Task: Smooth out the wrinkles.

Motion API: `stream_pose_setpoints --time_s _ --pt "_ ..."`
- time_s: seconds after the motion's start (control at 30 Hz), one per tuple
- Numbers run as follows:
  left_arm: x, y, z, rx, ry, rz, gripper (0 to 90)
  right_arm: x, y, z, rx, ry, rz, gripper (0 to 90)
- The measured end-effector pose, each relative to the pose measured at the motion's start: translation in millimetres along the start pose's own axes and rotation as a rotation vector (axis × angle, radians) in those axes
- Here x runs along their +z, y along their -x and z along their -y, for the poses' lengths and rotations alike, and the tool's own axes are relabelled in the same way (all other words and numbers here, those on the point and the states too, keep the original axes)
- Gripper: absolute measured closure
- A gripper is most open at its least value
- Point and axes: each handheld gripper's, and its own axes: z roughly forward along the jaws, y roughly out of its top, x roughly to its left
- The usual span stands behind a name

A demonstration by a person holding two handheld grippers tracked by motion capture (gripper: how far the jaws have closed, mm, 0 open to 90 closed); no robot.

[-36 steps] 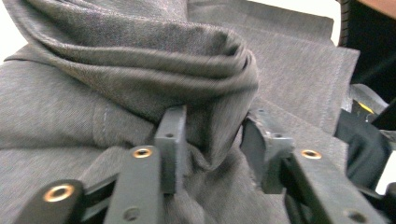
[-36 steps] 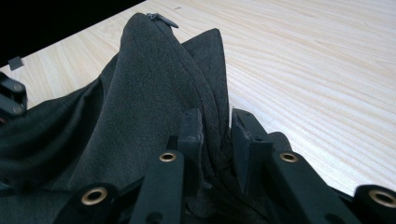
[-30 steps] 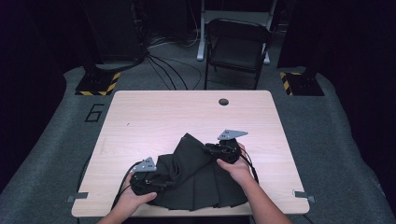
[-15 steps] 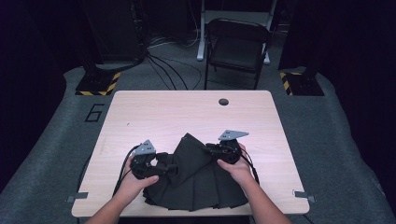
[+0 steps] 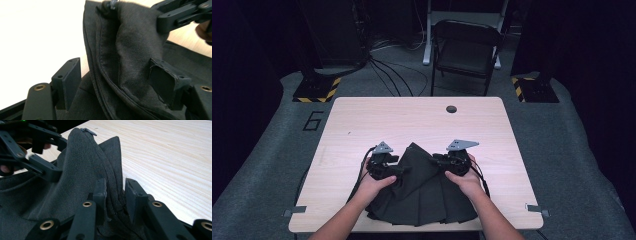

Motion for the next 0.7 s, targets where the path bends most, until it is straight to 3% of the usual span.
stream_pose_setpoints --time_s 0.23,0.33,0.47,0.53,0.7 --pt "10.4 0.3 4.3 -0.014 -0.014 0.005 24.8 -1.0 0.2 0.7 -0.007 0.002 0.000 69.6" --pt "13.3 0.1 8.3 -0.010 -0.023 0.026 24.9 -1.2 -0.8 0.8 -0.004 0.006 0.001 68.5" --pt "14.5 1.5 10.4 -0.020 -0.016 0.048 28.8 -1.4 -1.3 0.9 -0.004 0.010 0.002 66.3" --pt "14.0 1.1 10.0 -0.020 -0.018 0.078 32.1 -1.7 -1.1 0.8 -0.004 0.013 0.005 64.8" --pt "11.8 2.7 9.3 -0.018 -0.012 0.084 39.8 -4.3 0.0 0.0 0.007 0.030 0.011 58.4"
